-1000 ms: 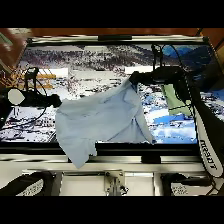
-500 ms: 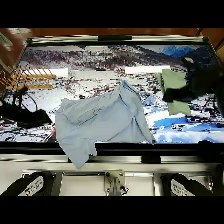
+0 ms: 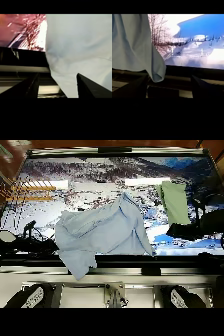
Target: Fold the shirts.
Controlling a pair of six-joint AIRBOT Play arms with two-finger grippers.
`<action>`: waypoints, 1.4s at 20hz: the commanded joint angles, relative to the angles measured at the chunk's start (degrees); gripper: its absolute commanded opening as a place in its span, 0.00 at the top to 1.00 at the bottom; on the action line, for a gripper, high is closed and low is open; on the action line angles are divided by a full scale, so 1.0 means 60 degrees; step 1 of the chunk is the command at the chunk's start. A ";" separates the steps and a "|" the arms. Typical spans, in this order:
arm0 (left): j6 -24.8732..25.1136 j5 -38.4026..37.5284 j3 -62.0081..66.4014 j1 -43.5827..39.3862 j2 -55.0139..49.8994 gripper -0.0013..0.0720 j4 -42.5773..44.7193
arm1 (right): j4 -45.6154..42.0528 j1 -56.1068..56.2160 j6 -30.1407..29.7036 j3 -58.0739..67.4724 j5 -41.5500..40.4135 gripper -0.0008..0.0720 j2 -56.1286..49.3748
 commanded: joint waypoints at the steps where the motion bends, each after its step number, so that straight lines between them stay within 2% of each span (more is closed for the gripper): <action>1: 0.0069 0.0936 -0.0244 -0.0463 -0.0510 0.23 -0.0182 | 0.0193 -0.0044 -0.0127 -0.0149 -0.0415 0.11 0.0084; 4: 0.0033 0.1424 -0.0215 -0.0703 -0.1013 0.26 -0.0189 | 0.0514 0.0692 -0.0404 -0.0583 -0.0667 0.11 0.0084; 7: 0.0029 0.1424 -0.0215 -0.0718 -0.1362 0.27 -0.0229 | 0.0124 0.2007 -0.0284 -0.1326 0.0036 0.11 0.0084; 9: 0.0036 0.1421 -0.0215 -0.0743 -0.1410 0.64 -0.0386 | 0.0033 0.2459 0.0146 -0.1559 0.0572 0.11 0.0084; 10: 0.0044 0.1421 -0.0208 -0.0743 -0.1410 0.68 -0.0484 | 0.0015 0.2524 0.0266 -0.1617 0.0714 0.11 0.0062; 11: 0.0175 0.1417 -0.0208 -0.0743 -0.1406 0.79 -0.0561 | 0.0015 0.2524 0.0310 -0.1665 0.0714 0.11 -0.0051; 12: 0.0474 0.1395 -0.0208 -0.0743 -0.1399 0.86 -0.0674 | -0.0051 0.2605 0.0295 -0.1672 0.0550 0.11 -0.0208; 14: 0.0790 0.1231 -0.0204 -0.0743 -0.1392 0.93 -0.0809 | -0.0790 0.3268 0.0244 -0.1672 0.0430 0.11 -0.0568; 16: 0.0823 0.1016 -0.0208 -0.0743 -0.1337 0.93 -0.0801 | -0.1402 0.3963 0.0331 -0.1672 0.0812 0.11 -0.0958; 24: 0.0820 0.0718 -0.0168 -0.0743 -0.1235 0.93 -0.0801 | -0.1712 0.4666 0.0714 -0.1665 0.1657 0.12 -0.2594; 25: 0.0820 0.0688 -0.0117 -0.0743 -0.1209 0.93 -0.0805 | -0.2157 0.4666 0.0845 -0.1650 0.1679 0.16 -0.2590; 26: 0.0820 0.0652 0.0000 -0.0743 -0.1209 0.93 -0.0801 | -0.2481 0.4666 0.0871 -0.1614 0.1592 0.35 -0.2590; 27: 0.0816 0.0652 0.0138 -0.0743 -0.1209 0.93 -0.0805 | -0.2754 0.4666 0.0900 -0.1548 0.1486 0.62 -0.2590; 28: 0.0816 0.0652 0.0331 -0.0743 -0.1209 0.93 -0.0805 | -0.2798 0.4666 0.0900 -0.1464 0.1439 0.82 -0.2590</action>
